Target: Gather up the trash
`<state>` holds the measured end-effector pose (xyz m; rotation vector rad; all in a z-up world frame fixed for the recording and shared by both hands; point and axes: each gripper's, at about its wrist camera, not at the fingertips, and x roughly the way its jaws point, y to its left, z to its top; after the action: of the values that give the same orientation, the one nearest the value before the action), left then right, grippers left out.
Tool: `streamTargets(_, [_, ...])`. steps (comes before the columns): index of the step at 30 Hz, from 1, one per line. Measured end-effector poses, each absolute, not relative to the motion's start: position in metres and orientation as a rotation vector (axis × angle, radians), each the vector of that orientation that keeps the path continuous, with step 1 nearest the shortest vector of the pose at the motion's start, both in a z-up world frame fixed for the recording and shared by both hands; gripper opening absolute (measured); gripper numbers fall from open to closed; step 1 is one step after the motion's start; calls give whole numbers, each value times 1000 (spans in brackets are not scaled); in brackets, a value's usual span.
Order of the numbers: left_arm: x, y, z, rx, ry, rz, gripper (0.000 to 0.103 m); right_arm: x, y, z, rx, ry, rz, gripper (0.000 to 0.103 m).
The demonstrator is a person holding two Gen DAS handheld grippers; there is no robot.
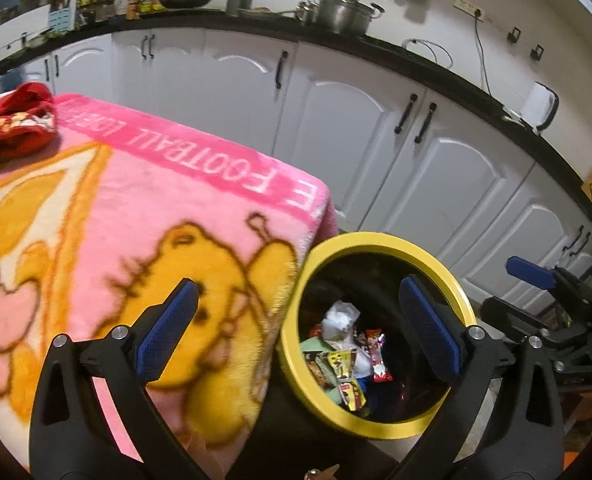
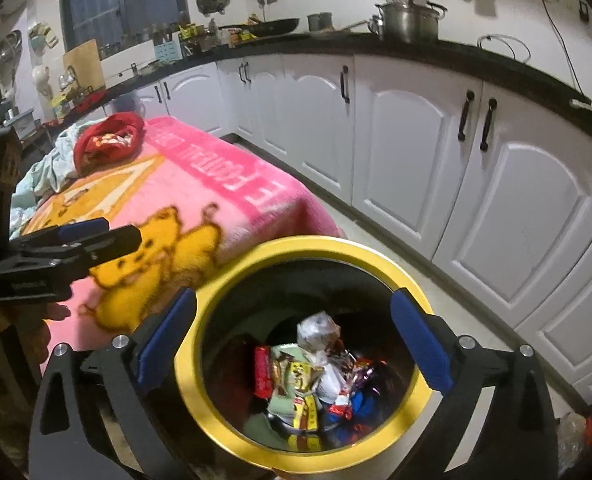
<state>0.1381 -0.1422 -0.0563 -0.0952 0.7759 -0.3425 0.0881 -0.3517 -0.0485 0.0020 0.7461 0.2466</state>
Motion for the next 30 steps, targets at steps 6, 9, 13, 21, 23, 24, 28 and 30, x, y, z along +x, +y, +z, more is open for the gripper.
streamTargets(6, [124, -115, -38, -111, 731, -297, 92, 77, -323, -22, -33, 717, 268, 96])
streamTargets(9, [116, -102, -29, -115, 708, -284, 92, 68, -311, -13, -42, 698, 265, 97])
streamTargets(13, [101, -88, -17, -109, 674, -267, 92, 55, -294, -7, -12, 704, 256, 97])
streamTargets(21, [64, -66, -6, -62, 603, -217, 92, 18, -264, 1, -76, 588, 201, 97])
streamTargets(23, [57, -62, -7, -56, 592, -202, 92, 10, -259, 1, -95, 562, 193, 97])
streamTargets(24, [53, -60, -8, -55, 586, -196, 92, 4, -255, 1, -107, 541, 192, 97])
streamTargets(28, [37, -52, -12, -46, 554, -169, 92, -8, -251, -2, -116, 484, 165, 97])
streamTargets(30, [30, -50, -13, -42, 533, -156, 92, -14, -249, -3, -122, 446, 153, 97])
